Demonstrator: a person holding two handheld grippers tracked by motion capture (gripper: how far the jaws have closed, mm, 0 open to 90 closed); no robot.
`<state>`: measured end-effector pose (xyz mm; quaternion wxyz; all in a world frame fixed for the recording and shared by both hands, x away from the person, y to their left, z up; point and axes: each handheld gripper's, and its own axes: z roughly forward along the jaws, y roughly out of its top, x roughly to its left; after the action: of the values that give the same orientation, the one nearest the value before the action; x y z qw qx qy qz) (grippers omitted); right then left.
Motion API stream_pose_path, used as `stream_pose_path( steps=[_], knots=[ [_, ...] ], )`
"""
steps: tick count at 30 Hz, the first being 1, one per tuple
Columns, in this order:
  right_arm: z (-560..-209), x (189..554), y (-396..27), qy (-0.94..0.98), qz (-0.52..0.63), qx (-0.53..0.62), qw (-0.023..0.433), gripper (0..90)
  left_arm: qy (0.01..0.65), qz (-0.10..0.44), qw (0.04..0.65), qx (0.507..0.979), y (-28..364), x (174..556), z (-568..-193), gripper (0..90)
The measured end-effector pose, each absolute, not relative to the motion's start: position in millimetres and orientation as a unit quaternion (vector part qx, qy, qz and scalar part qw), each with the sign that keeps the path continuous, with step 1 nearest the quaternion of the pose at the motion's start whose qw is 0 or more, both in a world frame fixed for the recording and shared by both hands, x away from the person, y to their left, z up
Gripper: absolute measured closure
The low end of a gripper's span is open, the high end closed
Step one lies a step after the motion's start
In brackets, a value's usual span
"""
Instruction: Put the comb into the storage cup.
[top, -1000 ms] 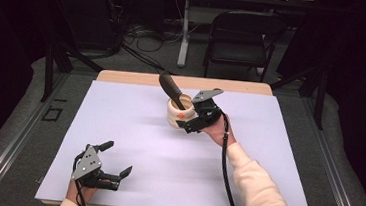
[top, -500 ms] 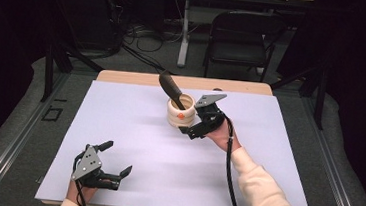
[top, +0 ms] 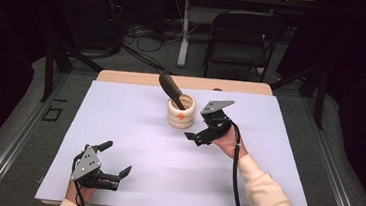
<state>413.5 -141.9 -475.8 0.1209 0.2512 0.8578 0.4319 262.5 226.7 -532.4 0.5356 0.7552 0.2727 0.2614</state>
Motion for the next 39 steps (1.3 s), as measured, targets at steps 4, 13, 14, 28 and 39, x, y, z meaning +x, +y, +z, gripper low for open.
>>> stream_pose_path(
  steps=[4,13,14,28,39],
  knots=[
    [-476.5,406.3,-145.6,0.858,0.432,0.248,0.124,0.0,0.272,0.262,0.537,0.754,226.5,260.7,-531.9,0.3],
    [-474.7,391.4,-156.8,0.855,0.439,0.246,0.122,0.0,0.273,0.262,0.535,0.755,227.2,261.4,-532.1,0.3],
    [-474.6,389.5,-158.4,0.854,0.441,0.247,0.12,0.0,0.273,0.262,0.535,0.756,227.2,261.6,-532.0,0.3],
    [-475.8,362.6,-185.7,0.842,0.452,0.265,0.127,0.0,0.271,0.261,0.536,0.755,226.9,261.0,-531.4,0.3],
    [-479.8,342.0,-203.3,0.841,0.449,0.271,0.131,0.0,0.272,0.26,0.537,0.755,226.8,261.3,-531.6,0.3]
  ],
)
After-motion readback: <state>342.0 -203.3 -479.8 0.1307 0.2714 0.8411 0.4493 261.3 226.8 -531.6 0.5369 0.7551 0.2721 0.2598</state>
